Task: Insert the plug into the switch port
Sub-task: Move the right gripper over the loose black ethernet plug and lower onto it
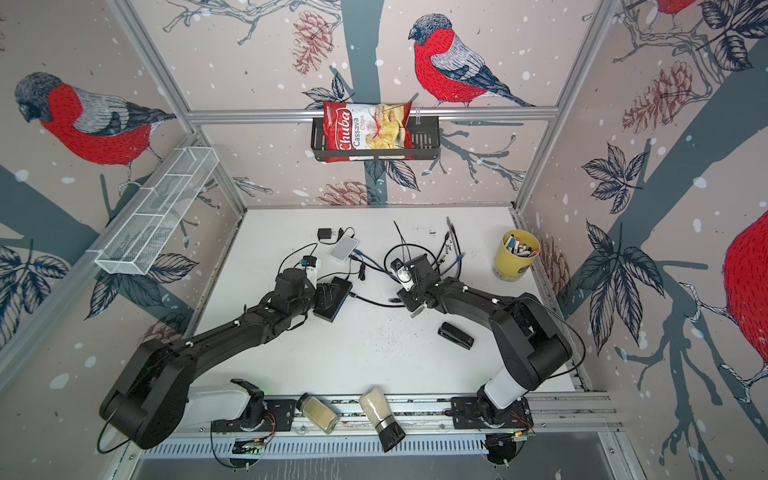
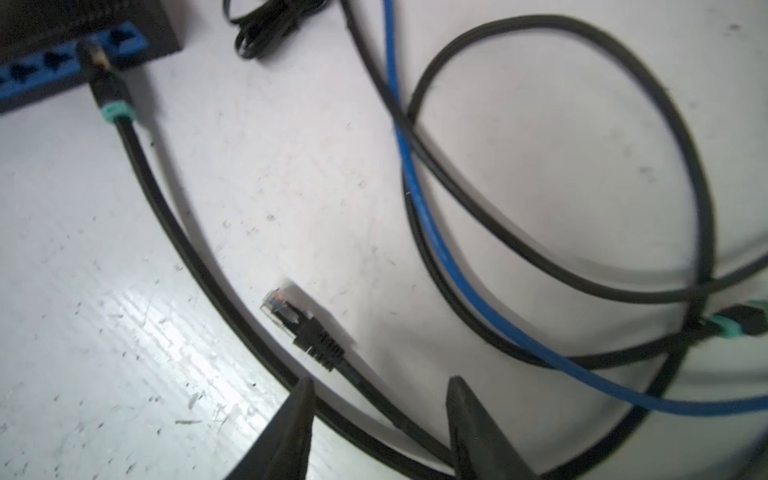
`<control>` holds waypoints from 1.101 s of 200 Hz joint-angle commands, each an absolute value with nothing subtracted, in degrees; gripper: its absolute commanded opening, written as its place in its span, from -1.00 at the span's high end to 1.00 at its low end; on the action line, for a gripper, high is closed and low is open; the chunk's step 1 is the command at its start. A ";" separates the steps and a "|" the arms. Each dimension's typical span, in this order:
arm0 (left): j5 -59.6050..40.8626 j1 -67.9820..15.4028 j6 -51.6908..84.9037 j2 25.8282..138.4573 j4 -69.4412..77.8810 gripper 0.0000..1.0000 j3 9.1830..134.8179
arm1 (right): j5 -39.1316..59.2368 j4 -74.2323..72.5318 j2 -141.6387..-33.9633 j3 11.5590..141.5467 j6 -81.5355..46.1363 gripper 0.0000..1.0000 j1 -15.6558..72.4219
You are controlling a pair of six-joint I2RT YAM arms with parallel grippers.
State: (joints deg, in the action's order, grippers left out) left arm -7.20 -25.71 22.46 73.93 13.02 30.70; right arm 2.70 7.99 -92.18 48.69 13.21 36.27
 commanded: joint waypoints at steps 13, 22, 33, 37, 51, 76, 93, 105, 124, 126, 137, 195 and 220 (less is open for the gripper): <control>-5.81 -25.67 21.11 73.59 12.66 0.00 30.68 | 8.19 10.69 -94.99 49.94 18.12 -0.07 36.49; -5.71 -25.68 21.07 73.49 12.54 0.00 30.65 | 8.44 10.82 -95.52 50.03 18.41 -0.07 36.56; -5.66 -25.73 20.94 73.48 12.50 0.00 30.67 | 8.15 10.62 -96.13 50.14 18.59 -0.07 36.57; -5.66 -25.71 20.92 73.58 12.49 0.00 30.66 | 8.39 10.83 -96.42 50.28 18.87 -0.07 36.56; -5.50 -25.66 20.84 73.56 12.54 0.00 30.67 | 8.29 10.92 -97.56 50.67 19.24 -0.07 36.56; -5.45 -25.73 20.78 73.60 12.64 0.00 30.67 | 7.25 10.80 -99.15 51.33 19.49 -0.06 36.56; -5.62 -25.74 20.63 73.65 12.81 0.00 30.72 | 6.68 10.61 -99.73 51.36 20.08 0.01 36.64; -5.66 -25.70 20.48 73.67 12.75 0.00 30.76 | 6.26 10.74 -100.30 51.71 20.65 0.11 36.65; -5.71 -25.72 20.26 73.83 12.65 0.00 31.18 | 6.26 11.18 -101.11 52.36 21.42 0.24 36.74; -5.71 -25.68 20.16 73.83 12.57 0.00 31.20 | 6.25 11.21 -101.15 52.38 21.44 0.24 36.74; -5.80 -25.67 20.05 73.92 12.44 0.00 31.42 | 6.93 11.53 -101.19 52.72 21.61 0.23 36.74; -5.53 -25.71 19.47 74.00 11.74 0.00 31.96 | 10.86 9.95 -97.23 53.24 20.08 0.04 35.42; -5.54 -25.70 19.42 74.19 11.82 -0.01 31.90 | 12.35 9.54 -96.46 53.70 19.78 0.05 33.93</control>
